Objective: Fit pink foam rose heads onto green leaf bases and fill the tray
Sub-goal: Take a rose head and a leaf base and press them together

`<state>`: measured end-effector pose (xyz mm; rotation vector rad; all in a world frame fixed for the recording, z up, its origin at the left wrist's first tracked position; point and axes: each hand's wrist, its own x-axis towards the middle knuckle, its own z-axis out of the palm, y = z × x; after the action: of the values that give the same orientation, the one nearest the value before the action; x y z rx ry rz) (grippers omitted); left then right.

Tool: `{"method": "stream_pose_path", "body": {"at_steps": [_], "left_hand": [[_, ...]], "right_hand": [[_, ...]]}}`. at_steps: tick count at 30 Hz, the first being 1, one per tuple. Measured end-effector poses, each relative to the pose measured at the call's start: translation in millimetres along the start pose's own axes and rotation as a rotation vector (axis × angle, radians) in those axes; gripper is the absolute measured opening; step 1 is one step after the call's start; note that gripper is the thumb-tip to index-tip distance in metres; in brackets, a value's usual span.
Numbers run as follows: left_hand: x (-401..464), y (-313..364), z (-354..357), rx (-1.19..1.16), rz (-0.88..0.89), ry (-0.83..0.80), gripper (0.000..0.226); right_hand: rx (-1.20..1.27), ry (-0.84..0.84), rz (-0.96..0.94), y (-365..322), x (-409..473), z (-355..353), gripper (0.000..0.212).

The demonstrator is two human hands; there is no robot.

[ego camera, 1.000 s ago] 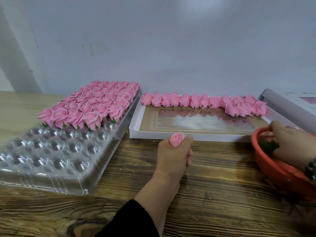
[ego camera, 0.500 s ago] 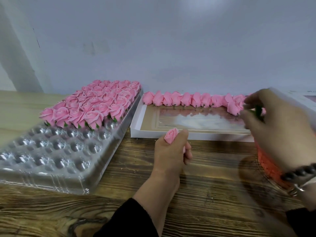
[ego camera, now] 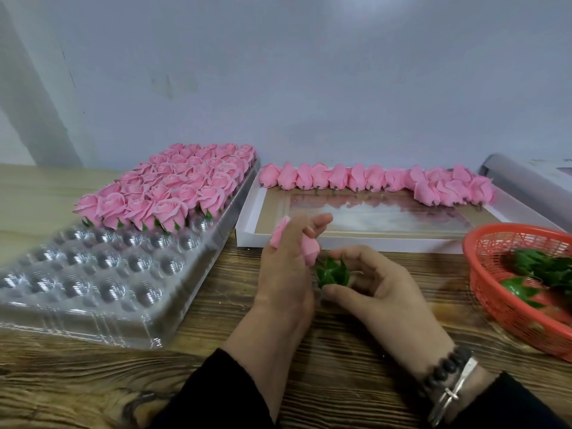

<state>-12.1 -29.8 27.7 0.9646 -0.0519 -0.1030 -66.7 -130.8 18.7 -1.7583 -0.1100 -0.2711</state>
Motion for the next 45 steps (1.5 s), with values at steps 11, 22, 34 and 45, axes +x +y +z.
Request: {"method": "stream_pose_path", "body": {"at_steps": [11, 22, 34, 45], "left_hand": [[-4, -4, 4, 0.215, 0.14, -0.101, 0.04], [-7, -11, 6, 0.339, 0.147, -0.14, 0.039], [-8, -8, 5, 0.372, 0.147, -0.143, 0.043], [-7, -12, 5, 0.34, 0.21, -0.105, 0.037]], "right_hand": [[0.07, -0.009, -0.007, 0, 1, 1, 0.037], [0.294, 0.007, 0.022, 0, 2, 0, 0.035], [0.381, 0.022, 0.089, 0, 1, 3, 0.041], [0.406, 0.028, 0.095, -3, -4, 7, 0.046]]}}
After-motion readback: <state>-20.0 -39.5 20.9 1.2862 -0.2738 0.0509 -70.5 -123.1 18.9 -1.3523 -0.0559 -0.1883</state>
